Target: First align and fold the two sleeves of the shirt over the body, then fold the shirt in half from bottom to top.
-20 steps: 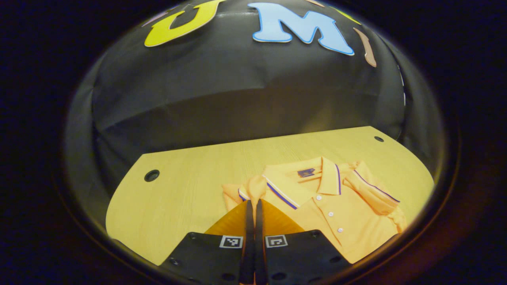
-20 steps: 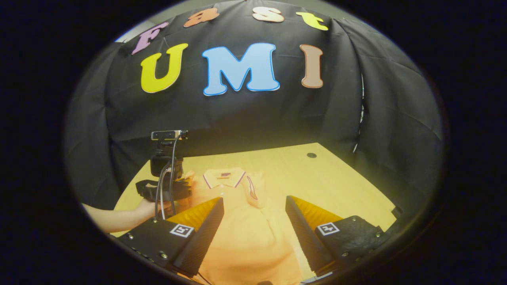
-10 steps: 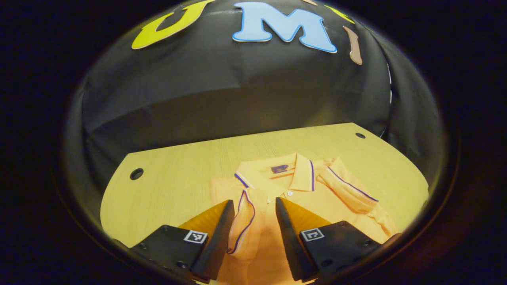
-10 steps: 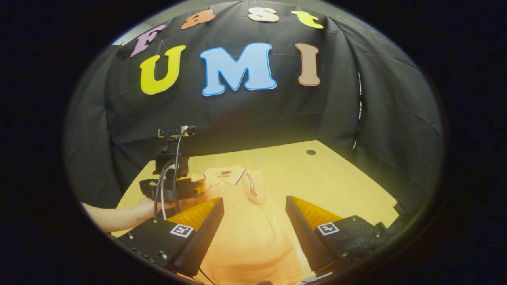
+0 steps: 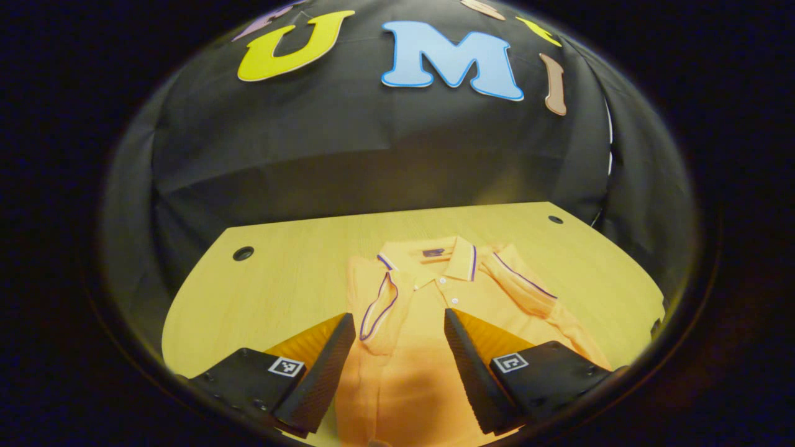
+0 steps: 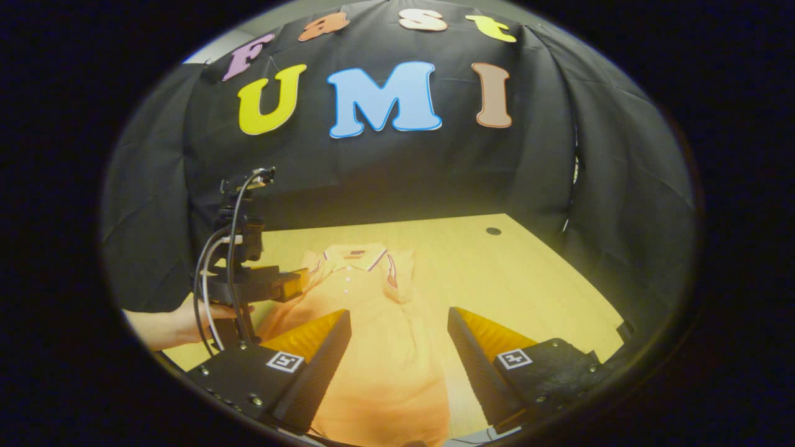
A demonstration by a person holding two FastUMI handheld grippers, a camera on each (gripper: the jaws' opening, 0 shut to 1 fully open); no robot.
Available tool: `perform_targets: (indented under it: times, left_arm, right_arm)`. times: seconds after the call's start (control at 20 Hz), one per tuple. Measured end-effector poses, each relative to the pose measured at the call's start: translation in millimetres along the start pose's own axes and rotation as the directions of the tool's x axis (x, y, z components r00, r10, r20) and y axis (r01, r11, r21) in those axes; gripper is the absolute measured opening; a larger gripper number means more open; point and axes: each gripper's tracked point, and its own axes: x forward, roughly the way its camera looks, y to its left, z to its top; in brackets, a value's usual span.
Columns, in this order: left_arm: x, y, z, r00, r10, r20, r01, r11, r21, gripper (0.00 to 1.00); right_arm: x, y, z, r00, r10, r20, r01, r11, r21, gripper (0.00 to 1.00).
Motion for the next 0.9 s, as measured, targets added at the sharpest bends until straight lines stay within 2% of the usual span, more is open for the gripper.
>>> perform_targets:
  times: [0.25,0.4,0.5,0.6,0.8,0.9]
  left_arm:
    - [-47.7,0.9,-24.8,1.0,0.016,0.003,-0.016,1.0,0.001,0.94]
    - [-73.3,0.1,-45.9,1.0,0.026,-0.013,-0.027,1.0,-0.006,0.94]
    - [-86.7,-1.5,-59.5,0.999,0.032,-0.027,-0.033,0.999,-0.019,0.95]
    - [-101.1,-1.7,-71.2,0.999,0.038,-0.037,-0.039,0.999,-0.038,0.95]
    - [-133.4,-4.2,-93.9,0.998,0.046,-0.053,-0.048,0.998,-0.051,0.95]
    - [-150.2,-7.4,-107.8,0.997,0.043,-0.062,-0.047,0.998,-0.052,0.96]
  right_arm:
    - [-7.3,-8.9,-28.7,0.999,0.029,-0.038,-0.029,0.999,-0.018,0.99]
    - [-11.0,-15.5,-46.2,0.997,0.041,-0.066,-0.042,0.999,-0.016,0.95]
    - [-17.3,-18.9,-57.9,0.995,0.048,-0.084,-0.05,0.999,-0.021,0.97]
    - [-19.9,-22.4,-72.3,0.993,0.051,-0.11,-0.055,0.998,-0.034,0.99]
    - [-17.0,-29.5,-99.3,0.985,0.058,-0.165,-0.067,0.997,-0.048,0.97]
    - [-29.9,-32.1,-117.3,0.979,0.065,-0.193,-0.077,0.996,-0.053,0.97]
